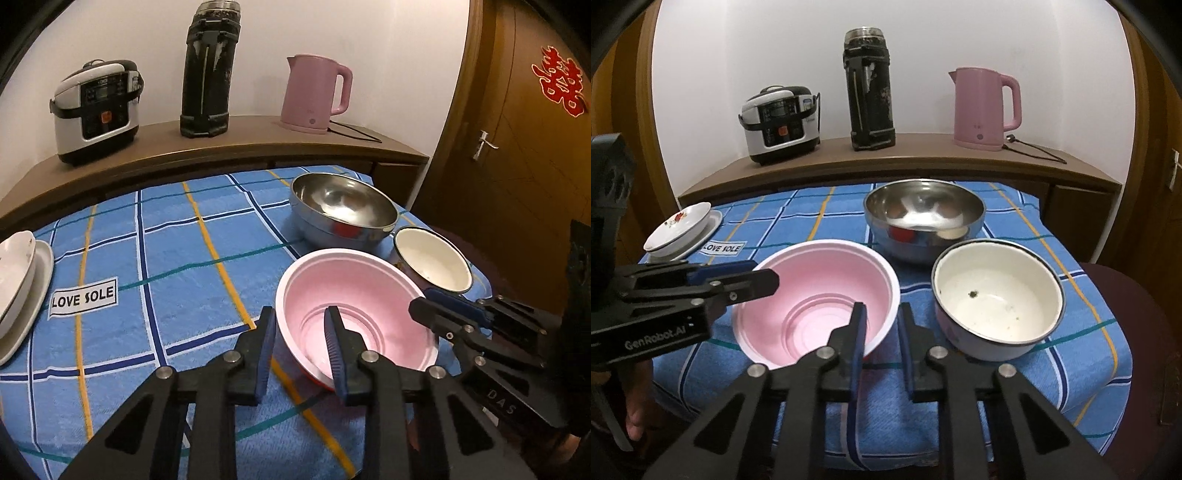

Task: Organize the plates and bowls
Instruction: 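Close both tools on the pink bowl's rim, then lift the pink bowl with both tools over the steel bowl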

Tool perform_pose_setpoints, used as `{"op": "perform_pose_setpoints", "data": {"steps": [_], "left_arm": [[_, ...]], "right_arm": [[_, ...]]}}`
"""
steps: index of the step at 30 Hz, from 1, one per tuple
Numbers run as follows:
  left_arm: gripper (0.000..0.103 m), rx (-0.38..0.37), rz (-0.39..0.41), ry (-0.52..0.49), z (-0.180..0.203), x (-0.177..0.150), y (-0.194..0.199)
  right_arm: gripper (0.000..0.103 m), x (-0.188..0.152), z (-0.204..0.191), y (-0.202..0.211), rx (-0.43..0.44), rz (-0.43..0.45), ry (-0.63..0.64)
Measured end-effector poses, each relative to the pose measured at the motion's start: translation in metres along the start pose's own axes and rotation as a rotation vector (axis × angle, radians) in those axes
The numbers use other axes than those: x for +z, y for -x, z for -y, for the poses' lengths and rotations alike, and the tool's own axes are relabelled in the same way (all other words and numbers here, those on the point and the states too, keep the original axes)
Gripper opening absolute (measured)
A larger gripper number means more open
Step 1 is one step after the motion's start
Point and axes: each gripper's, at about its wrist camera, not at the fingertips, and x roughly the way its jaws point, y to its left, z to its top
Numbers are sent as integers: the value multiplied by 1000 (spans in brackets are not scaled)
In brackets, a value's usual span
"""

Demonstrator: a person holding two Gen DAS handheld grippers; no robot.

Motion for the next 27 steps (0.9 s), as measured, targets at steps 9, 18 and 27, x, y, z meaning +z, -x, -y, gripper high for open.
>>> {"op": "perform_pose_setpoints", "data": {"steps": [9,18,27], "left_arm": [[25,29,-2,33,-7,0,3],[25,59,40,42,-16,12,14],[25,63,100,46,-24,43,27]], "right_arm": [[15,3,-7,4,21,17,12],[15,19,-19,8,49,40,29],[15,48,-25,17,66,95,32]]}}
